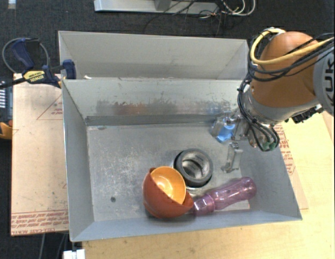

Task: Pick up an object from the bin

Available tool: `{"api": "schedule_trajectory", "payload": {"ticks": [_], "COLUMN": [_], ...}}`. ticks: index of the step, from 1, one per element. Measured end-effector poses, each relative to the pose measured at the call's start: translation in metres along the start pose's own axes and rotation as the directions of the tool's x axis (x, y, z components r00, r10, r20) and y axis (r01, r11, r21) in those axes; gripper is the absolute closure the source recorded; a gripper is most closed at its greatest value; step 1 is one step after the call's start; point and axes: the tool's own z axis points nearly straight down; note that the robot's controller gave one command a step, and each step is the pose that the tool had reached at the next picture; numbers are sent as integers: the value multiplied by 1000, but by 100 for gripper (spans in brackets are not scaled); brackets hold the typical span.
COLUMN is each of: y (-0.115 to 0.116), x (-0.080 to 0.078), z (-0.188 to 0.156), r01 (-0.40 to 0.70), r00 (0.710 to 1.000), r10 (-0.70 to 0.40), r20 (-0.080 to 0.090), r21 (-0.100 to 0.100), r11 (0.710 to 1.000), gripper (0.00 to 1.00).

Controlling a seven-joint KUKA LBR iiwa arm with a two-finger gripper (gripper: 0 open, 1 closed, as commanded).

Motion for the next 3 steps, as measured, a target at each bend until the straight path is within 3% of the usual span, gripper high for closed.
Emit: {"api": "schedule_trajectory", "payload": {"ticks": [1, 2, 3], "y": [0, 59, 48], "x": [0, 5, 17], "z": [0, 44, 44], "r01": [0, 9, -11], "r00": [1000, 1000, 1000], "r10": [0, -9, 11], "r20": [0, -2, 8], "r21": [0, -3, 2], "r11": [1000, 1000, 1000], "gripper": [0, 0, 0]}}
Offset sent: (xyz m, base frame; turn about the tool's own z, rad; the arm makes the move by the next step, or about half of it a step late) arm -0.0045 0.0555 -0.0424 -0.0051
